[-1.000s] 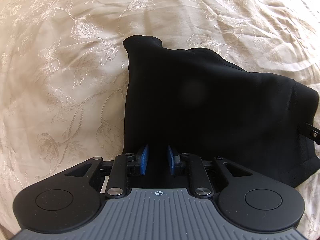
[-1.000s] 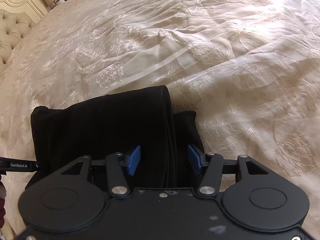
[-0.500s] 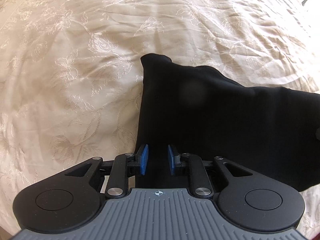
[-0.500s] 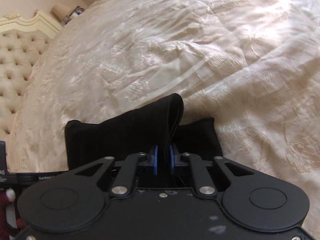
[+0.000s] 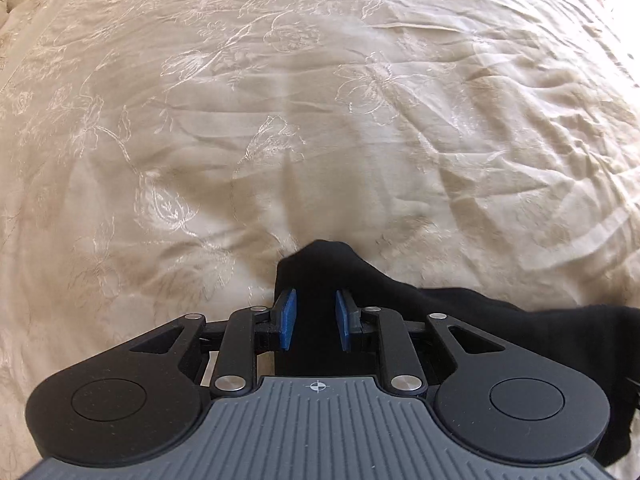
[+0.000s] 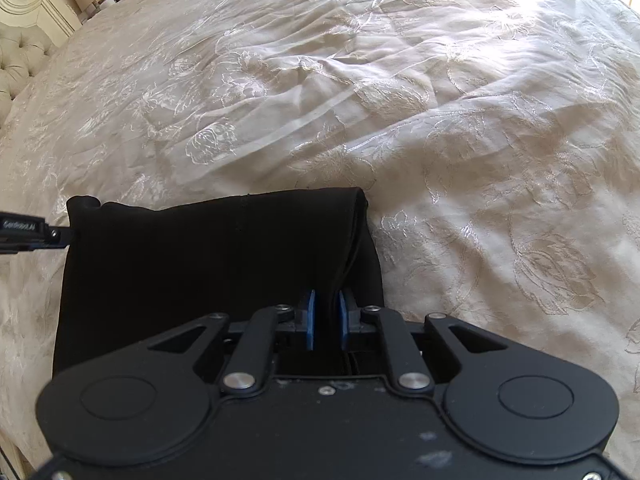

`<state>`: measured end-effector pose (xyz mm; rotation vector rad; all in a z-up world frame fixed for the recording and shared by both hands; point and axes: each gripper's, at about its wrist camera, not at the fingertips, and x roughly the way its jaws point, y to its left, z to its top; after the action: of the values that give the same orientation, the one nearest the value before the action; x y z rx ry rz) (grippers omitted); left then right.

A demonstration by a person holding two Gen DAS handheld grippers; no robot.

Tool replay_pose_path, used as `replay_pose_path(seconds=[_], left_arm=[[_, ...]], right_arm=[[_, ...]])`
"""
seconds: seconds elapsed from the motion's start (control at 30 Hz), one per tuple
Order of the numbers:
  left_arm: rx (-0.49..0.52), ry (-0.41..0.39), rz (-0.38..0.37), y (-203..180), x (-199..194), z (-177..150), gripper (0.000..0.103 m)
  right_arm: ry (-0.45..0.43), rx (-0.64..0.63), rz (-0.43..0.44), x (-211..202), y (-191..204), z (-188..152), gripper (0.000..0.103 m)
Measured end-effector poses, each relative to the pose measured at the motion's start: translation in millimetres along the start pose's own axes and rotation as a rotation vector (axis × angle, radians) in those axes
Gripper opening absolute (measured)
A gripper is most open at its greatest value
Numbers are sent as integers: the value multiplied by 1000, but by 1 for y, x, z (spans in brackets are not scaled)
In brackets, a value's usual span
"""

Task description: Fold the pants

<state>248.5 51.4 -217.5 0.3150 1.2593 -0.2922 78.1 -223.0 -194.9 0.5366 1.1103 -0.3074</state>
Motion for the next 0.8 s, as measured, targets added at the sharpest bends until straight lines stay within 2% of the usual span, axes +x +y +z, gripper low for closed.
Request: replay_pose_path(seconds=[0.1, 0.2, 0.4, 0.5, 0.6, 0.73, 0.8], left_arm=[[17, 16, 61, 2, 16, 9, 21], [30, 5, 102, 7, 13, 12, 21], [-58, -56, 26, 35, -24, -8, 21], [-63, -46, 2, 41, -34, -33, 21], [-48, -12, -35, 42, -34, -58, 21], [-16, -5, -19, 31, -31, -84, 21], [-6, -14, -9, 27, -30, -88, 21]], right_arm=[[4, 7, 6, 1, -2, -1, 14], [8, 18, 5, 3, -2, -1, 16], [3, 19, 0, 1, -2, -1, 28], [-22, -9, -19, -5, -1, -3, 38], [-44, -8, -28, -8, -4, -5, 43], [-32, -3, -23, -1, -9, -5, 47], [-4, 1, 5, 10, -11, -4, 54]])
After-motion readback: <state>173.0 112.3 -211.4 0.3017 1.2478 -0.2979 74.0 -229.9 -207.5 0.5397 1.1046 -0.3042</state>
